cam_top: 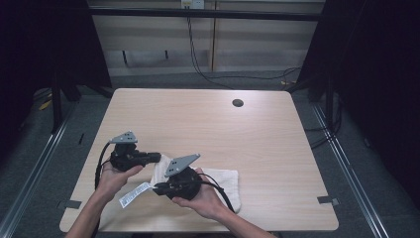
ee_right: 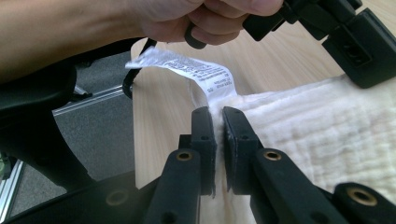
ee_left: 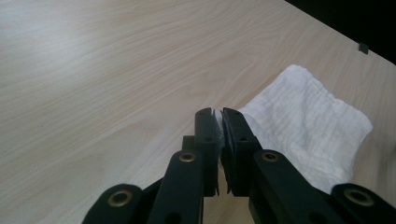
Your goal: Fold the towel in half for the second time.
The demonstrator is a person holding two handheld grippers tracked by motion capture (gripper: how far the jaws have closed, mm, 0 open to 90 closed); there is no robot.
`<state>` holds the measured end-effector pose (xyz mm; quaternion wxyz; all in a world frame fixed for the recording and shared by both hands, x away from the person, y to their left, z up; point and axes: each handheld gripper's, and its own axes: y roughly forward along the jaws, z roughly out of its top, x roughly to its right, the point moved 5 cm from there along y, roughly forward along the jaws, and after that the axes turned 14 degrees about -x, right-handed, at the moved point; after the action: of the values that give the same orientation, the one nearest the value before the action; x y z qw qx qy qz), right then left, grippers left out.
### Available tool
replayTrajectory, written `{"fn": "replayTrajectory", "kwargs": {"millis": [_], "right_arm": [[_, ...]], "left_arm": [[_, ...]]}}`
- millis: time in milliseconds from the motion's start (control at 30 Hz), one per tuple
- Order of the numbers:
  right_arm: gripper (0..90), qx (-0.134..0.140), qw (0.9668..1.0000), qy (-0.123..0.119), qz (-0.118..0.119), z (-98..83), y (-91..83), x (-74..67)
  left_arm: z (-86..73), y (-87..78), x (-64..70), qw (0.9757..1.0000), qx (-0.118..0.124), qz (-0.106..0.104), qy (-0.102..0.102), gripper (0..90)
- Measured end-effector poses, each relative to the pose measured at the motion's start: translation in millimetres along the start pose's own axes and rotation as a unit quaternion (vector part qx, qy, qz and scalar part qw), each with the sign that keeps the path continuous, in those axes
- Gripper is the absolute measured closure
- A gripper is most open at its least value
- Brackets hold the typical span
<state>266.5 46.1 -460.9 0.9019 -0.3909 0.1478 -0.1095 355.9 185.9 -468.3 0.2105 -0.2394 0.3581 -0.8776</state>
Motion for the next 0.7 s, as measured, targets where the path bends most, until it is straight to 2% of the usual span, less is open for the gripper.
{"fn": "replayTrajectory", "kwargs": {"millis": [167, 267, 433, 467, 567, 700], "right_arm": [[83.9, 0.003, 1.0, -0.005, 0.001, 10.7, 2.1, -1.0], [83.9, 0.009, 0.9999, -0.005, 0.007, 19.7, 4.4, -1.4], [83.9, 0.007, 0.9999, -0.015, 0.002, 33.7, 6.3, -4.2], [83.9, 0.008, 0.9998, -0.017, 0.003, 36.8, 5.7, -4.9], [83.9, 0.017, 0.9996, -0.022, 0.003, 43.3, 3.5, -7.2], [83.9, 0.024, 0.9996, -0.015, 0.006, 37.3, 1.7, -6.6]], "left_arm": [[-1.1, -7.6, -5.7, 1.0, 0.002, 0.004, -0.005, 85.7], [-0.1, -17.5, -9.2, 0.9999, 0.009, 0.004, -0.01, 85.6], [1.8, -36.3, -12.6, 0.9995, 0.014, 0.026, -0.005, 85.7], [2.7, -38.6, -12.1, 0.9995, 0.017, 0.025, -0.002, 85.7], [4.2, -36.5, -10.3, 0.9996, 0.021, 0.017, -0.001, 85.7], [8.3, -27.7, -4.6, 0.9998, 0.015, 0.008, 0.004, 85.7]]}}
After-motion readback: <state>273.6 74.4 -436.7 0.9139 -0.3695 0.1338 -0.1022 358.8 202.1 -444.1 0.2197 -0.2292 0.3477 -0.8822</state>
